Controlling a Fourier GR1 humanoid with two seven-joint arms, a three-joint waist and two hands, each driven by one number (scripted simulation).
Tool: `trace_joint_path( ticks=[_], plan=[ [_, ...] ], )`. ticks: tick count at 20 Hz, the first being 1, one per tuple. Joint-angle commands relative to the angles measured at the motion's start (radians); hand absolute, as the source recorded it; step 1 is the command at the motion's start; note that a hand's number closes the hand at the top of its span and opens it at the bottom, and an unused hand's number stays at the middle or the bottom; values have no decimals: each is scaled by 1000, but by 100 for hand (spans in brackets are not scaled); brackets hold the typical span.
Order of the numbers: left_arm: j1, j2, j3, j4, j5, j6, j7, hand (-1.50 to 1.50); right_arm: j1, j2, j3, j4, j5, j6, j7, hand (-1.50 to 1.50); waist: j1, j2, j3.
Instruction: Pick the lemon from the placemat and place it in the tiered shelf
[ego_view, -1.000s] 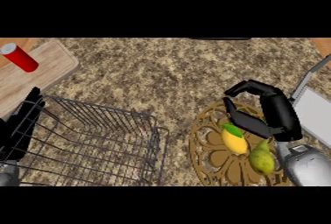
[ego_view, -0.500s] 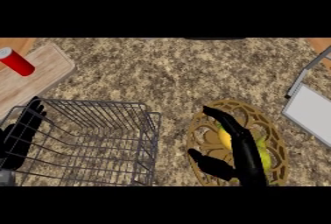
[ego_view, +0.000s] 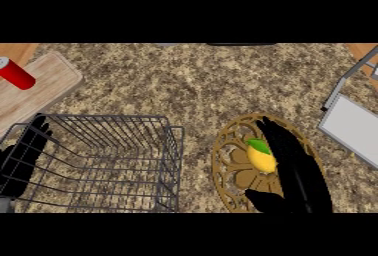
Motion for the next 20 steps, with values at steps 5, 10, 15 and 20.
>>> trace_joint_path(
  ticks=[5,10,15,20],
  plan=[
    [-2,-17,-28,-5,-18,-20,-9,0,-116,-88,92,-85,28,528,323,-150,28,13,-8],
    [-9,-18,-28,-15,-29,-29,0,0,-223,-9,98,-59,-21,753,439,-150,32,16,-4],
    [-28,-32,0,68,-35,-58,-54,0,-228,-11,46,-17,-28,818,404,-150,24,17,-3],
    [-25,-44,16,110,-48,-79,-95,0,-276,52,14,120,20,792,328,-150,27,18,-3]
  ],
)
